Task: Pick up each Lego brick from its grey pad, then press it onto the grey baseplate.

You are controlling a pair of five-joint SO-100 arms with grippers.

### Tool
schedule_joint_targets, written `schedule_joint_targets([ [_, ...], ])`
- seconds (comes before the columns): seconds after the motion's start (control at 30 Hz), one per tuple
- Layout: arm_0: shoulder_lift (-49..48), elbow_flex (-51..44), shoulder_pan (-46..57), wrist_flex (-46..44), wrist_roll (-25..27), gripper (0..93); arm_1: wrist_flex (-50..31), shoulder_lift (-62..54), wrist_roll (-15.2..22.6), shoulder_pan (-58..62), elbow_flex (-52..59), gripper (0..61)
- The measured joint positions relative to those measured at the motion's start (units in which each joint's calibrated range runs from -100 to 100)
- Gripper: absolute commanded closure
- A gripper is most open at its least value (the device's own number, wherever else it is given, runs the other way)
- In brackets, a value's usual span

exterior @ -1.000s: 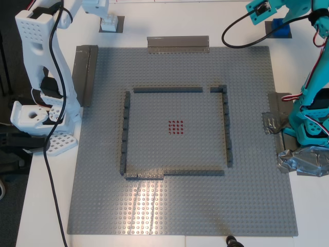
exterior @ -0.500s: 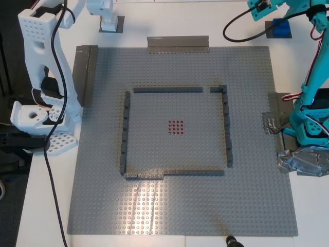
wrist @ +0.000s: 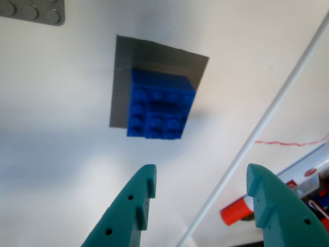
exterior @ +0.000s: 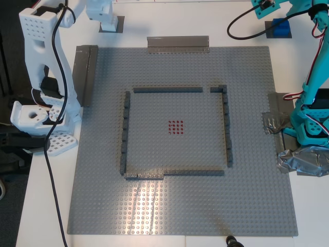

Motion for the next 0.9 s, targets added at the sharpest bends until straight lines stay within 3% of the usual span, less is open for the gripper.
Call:
schedule_joint_targets([
  [0.17, 3.21, 0.0, 0.07, 0.0, 0.47, 72.9, -1.29, 0.0, 0.0, 0.0, 0.87, 41.9],
  [0.3, 3.63, 0.0, 0.37, 0.0, 0.73, 73.0, -2.01, 0.0, 0.44, 0.0, 0.87, 51.2],
  [0.4, 3.63, 0.0, 0.37, 0.0, 0.73, 73.1, -2.09, 0.0, 0.83, 0.0, 0.87, 54.6],
  [0.47, 3.72, 0.0, 0.37, 0.0, 0.73, 73.1, -3.06, 0.0, 1.27, 0.09, 1.45, 60.8],
  [0.9, 3.89, 0.0, 0.37, 0.0, 0.78, 73.2, -3.14, -2.16, 2.83, 0.55, 2.32, 61.2],
])
